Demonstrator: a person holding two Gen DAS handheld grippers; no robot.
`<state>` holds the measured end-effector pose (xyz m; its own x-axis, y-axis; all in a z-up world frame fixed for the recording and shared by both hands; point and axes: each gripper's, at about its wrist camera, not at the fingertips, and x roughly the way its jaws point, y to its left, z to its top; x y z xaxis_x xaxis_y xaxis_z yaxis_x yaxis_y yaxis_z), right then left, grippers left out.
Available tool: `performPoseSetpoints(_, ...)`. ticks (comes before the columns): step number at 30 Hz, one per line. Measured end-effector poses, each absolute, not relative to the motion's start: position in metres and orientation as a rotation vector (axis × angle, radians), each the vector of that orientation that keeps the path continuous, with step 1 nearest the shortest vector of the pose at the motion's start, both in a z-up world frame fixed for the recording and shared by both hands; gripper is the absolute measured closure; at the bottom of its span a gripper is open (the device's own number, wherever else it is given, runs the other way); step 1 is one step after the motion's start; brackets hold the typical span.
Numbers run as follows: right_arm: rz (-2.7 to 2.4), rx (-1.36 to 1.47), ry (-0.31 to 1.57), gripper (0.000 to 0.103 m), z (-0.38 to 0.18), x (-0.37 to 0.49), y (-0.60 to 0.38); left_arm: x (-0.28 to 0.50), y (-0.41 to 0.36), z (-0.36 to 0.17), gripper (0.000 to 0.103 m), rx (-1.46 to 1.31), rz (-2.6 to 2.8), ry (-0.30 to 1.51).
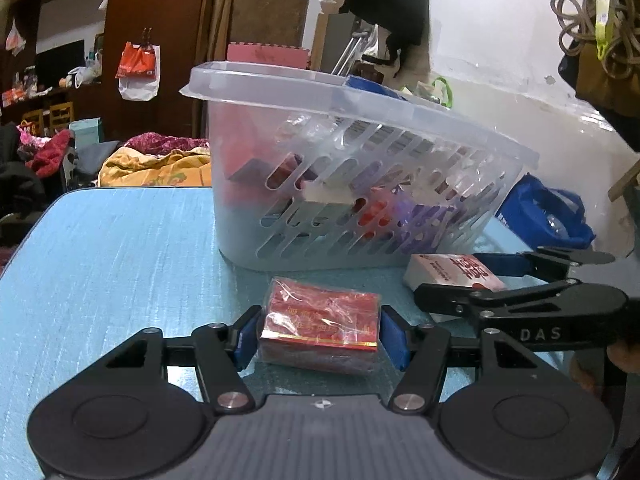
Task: Organize objects
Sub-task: 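Grasp the red wrapped packet with the left gripper while the right grasps a pink-white box, then lift both held items over the white basket and release them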
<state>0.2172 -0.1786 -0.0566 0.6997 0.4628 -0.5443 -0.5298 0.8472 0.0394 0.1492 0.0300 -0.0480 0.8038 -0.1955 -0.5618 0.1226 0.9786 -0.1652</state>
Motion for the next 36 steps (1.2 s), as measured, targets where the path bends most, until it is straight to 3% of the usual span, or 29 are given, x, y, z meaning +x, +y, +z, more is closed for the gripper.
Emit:
performPoseSetpoints(11,0.584,-0.143,0.383,0.019,-0.037,0.176,-0.183,0.124,0.037,-0.034,0.038,-0.152,-0.176,0.456)
performPoseSetpoints(16,0.624,-0.113,0.213,0.019,0.022,0.151,-0.195,0.110,0.036,0.020,0.038,-0.188,-0.245,0.340)
performPoseSetpoints(21,0.593,-0.171,0.127,0.018,0.090,0.190,-0.176,0.166,0.032,0.085,0.038,-0.192,-0.187,0.324)
performPoseSetpoints(26,0.619,-0.143,0.211,0.017,0.096,0.258,-0.157,0.230,0.038,0.090,0.038,-0.237,-0.122,0.420)
performPoseSetpoints(29,0.563,-0.200,0.242,0.007,0.083,0.271,-0.149,0.252,0.039,0.075,0.023,-0.256,-0.120,0.485)
performPoseSetpoints(33,0.599,-0.136,0.243,0.000,0.080,0.260,-0.166,0.247,0.044,0.067,0.003,-0.256,-0.009,0.468)
performPoseSetpoints(36,0.608,-0.126,0.251,0.000,0.083,0.241,-0.181,0.226,0.043,0.074,0.002,-0.230,0.071,0.419)
